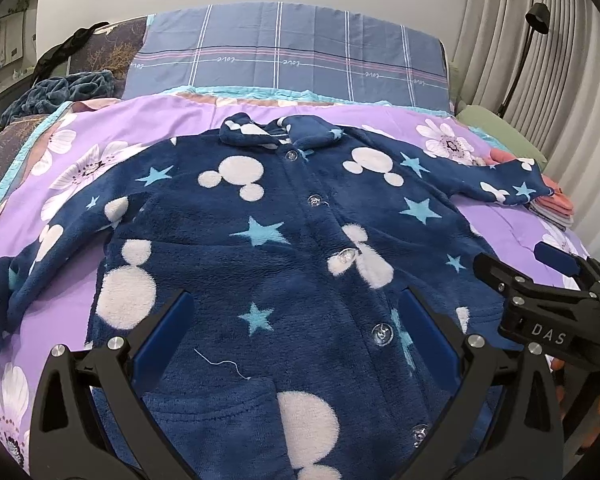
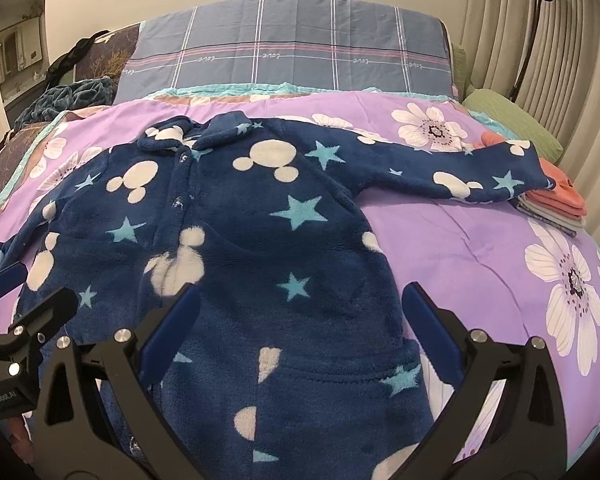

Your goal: Fold small clothes

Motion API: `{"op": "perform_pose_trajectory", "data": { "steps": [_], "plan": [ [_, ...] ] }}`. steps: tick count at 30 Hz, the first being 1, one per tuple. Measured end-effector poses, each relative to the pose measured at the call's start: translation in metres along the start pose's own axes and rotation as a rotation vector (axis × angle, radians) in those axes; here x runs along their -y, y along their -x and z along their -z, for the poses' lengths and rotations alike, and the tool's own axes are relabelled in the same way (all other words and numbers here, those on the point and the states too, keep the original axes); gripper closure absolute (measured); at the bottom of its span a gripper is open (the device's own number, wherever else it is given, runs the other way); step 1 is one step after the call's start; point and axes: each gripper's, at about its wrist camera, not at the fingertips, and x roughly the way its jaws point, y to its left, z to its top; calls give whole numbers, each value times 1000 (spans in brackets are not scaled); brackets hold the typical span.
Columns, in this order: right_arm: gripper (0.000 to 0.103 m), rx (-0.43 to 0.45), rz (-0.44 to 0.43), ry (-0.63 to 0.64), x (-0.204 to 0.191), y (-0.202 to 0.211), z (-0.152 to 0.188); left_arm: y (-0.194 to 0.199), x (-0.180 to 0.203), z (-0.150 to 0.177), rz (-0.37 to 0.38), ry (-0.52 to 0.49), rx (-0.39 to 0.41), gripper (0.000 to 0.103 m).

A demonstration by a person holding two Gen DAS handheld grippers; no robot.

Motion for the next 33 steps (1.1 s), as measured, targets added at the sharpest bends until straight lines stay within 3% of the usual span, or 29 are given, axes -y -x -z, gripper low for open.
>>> {"op": "perform_pose_trajectory", "data": {
  "steps": [4, 10, 15, 22, 25, 27, 32, 33],
  "plan": [
    [2, 8, -4, 8, -1, 1, 1, 2, -1, 1, -1, -14, 16, 1],
    [2, 12, -16, 21, -1, 0, 1, 7, -23, 5, -66, -7, 40, 4],
    [2, -2, -6, 23, 1, -5, 2, 11, -85, 9, -179, 105, 17, 24],
    [2, -24, 0, 43, -1, -13, 5, 39, -200, 15, -475, 311, 30, 25],
    [2, -32, -1, 47, -3, -15, 5, 43, -247, 18, -576, 392, 5, 18],
    [2, -39, -4, 49, -5, -17, 6, 38, -271, 19, -600, 403, -16, 13],
    [2, -57, -4, 45, -5, -21, 7, 3, -307, 19, -632, 398, -129, 14],
    [2, -58, 0, 45, -5, -21, 8, -2, -312, 19, -647, 409, -146, 28]
  ]
}}
